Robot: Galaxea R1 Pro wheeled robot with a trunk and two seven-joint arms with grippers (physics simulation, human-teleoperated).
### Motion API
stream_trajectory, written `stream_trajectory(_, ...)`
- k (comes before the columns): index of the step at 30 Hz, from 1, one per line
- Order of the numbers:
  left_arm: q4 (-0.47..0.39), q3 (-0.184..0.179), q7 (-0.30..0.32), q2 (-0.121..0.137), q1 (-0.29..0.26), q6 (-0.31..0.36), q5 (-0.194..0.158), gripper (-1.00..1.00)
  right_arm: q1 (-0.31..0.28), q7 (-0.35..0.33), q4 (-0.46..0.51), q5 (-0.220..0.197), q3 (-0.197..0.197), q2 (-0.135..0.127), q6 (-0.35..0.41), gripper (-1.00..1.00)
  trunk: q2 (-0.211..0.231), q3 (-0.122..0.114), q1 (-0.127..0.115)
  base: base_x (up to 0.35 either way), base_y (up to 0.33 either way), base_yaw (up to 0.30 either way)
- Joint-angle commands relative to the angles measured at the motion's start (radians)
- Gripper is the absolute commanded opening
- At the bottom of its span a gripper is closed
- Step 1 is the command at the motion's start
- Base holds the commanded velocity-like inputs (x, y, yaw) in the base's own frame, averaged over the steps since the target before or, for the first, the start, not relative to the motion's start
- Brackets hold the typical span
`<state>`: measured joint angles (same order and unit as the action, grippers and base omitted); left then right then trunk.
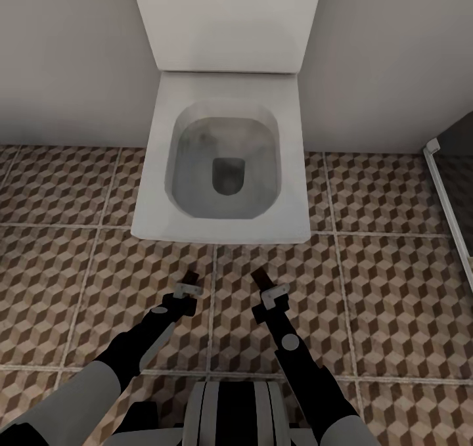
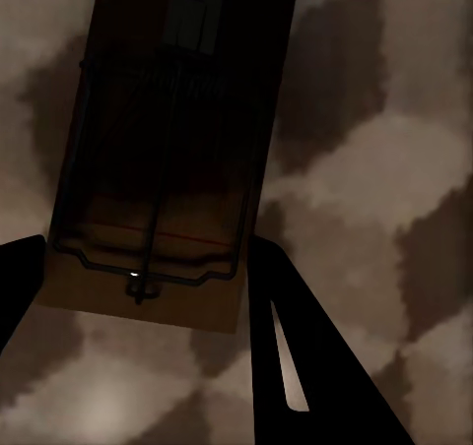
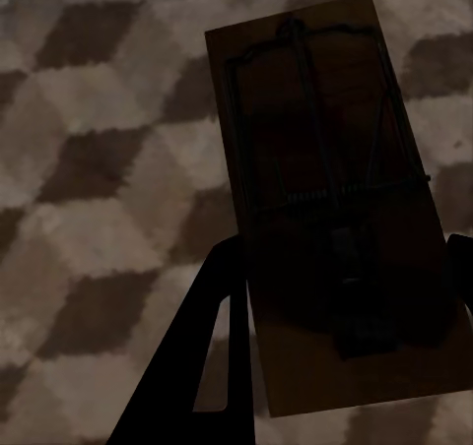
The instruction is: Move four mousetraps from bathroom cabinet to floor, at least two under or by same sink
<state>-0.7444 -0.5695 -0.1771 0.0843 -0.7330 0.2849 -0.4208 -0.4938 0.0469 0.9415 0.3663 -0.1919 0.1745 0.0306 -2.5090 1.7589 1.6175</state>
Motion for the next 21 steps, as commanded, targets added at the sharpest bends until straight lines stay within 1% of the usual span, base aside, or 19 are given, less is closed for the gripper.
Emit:
stream_trajectory(1,0.032,-0.009,-0.011,0.002,0.000,0.002,-0.023,-1.00,0.000,0.005,0.000,0.010,-0.001,0.000,0.003,-1.00,0.000,0.001,0.000,0.000,0.000,0.000)
stream_trajectory(21,0.031,-0.010,-0.011,0.002,0.000,0.002,-0.022,-1.00,0.000,0.005,0.000,0.010,-0.001,0.000,0.003,-1.00,0.000,0.001,0.000,0.000,0.000,0.000)
